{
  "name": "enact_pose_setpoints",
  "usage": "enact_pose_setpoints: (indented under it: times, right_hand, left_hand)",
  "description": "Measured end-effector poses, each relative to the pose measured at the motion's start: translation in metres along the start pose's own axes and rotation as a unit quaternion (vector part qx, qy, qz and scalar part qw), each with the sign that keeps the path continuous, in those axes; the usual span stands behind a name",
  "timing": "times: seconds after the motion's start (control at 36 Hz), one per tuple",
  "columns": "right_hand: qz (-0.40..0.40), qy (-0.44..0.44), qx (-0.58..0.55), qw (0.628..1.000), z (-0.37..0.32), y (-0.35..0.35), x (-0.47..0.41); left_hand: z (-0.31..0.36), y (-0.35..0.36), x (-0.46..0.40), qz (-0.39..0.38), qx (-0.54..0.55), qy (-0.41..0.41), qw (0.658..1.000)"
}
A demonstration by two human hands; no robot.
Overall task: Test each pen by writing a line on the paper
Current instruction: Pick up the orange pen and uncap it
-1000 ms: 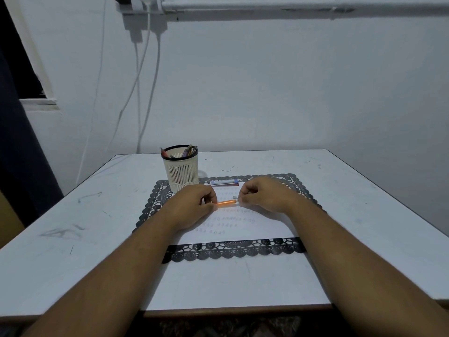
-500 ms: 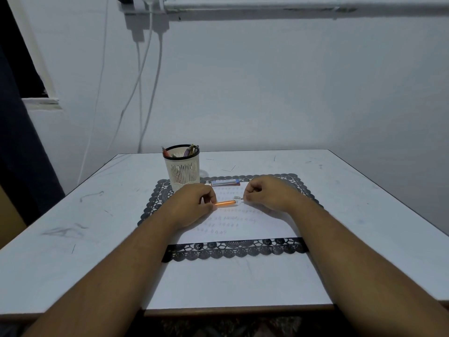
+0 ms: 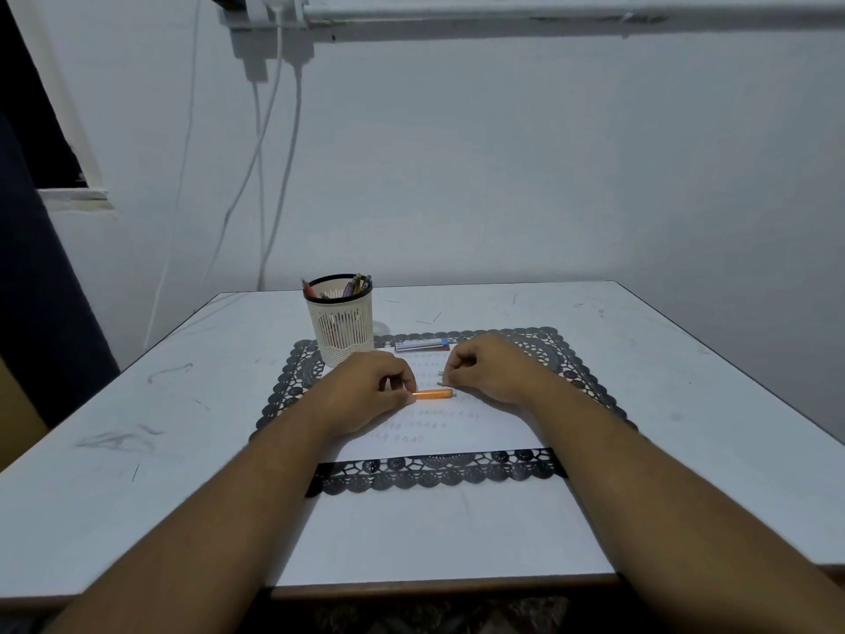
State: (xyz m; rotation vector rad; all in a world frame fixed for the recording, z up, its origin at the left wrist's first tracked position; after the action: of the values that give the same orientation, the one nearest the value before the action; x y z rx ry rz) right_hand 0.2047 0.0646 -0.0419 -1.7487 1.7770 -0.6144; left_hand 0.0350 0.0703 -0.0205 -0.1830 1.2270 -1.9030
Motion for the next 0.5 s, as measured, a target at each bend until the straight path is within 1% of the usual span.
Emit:
enact_pose_setpoints:
  times: [0.08, 0.17, 0.28, 0.36, 0.44, 0.5]
  right_hand:
    - [0.025, 0.011, -0.047, 0.999, 0.006, -0.01, 0.001]
    - [0.062, 0.017, -0.03, 0.997, 0.009, -0.026, 0.001]
    - [0.103, 0.033, -0.056, 0.993, 0.019, -0.044, -0.007]
    - [0.116, 0.024, -0.005, 0.993, 0.019, -0.05, -0.023]
    - [0.113, 0.035, 0.03, 0.993, 0.021, -0.049, -0.04]
    - [0.107, 0.027, 0.038, 0.993, 0.016, -0.043, -0.049]
  left_hand:
    - [0.003, 0.002, -0.001, -0.001, -0.016, 0.007, 1.0]
    - [0.0, 0.0, 0.0, 0.006, 0.009, -0.018, 1.0]
    - [-0.007, -0.008, 0.005, 0.004, 0.034, -0.044, 0.998]
    - [-0.013, -0.007, 0.009, -0.009, 0.064, -0.065, 0.996]
    - [-0.015, -0.003, 0.009, -0.005, 0.086, -0.075, 0.993]
    - [-0.012, 0.0, 0.005, -0.009, 0.069, -0.062, 0.996]
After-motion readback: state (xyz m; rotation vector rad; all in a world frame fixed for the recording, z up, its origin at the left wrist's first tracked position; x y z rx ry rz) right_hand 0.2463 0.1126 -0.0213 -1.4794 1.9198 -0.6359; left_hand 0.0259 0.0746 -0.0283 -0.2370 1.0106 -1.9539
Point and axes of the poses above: each hand's wrist, its own x-axis away from the middle knuckle, its own y-axis out of the palm, z = x × y, the point moved 10 cm from there along -x, towards the middle knuckle, and after that the axes turned 4 degrees about x, right-handed, at the moved point
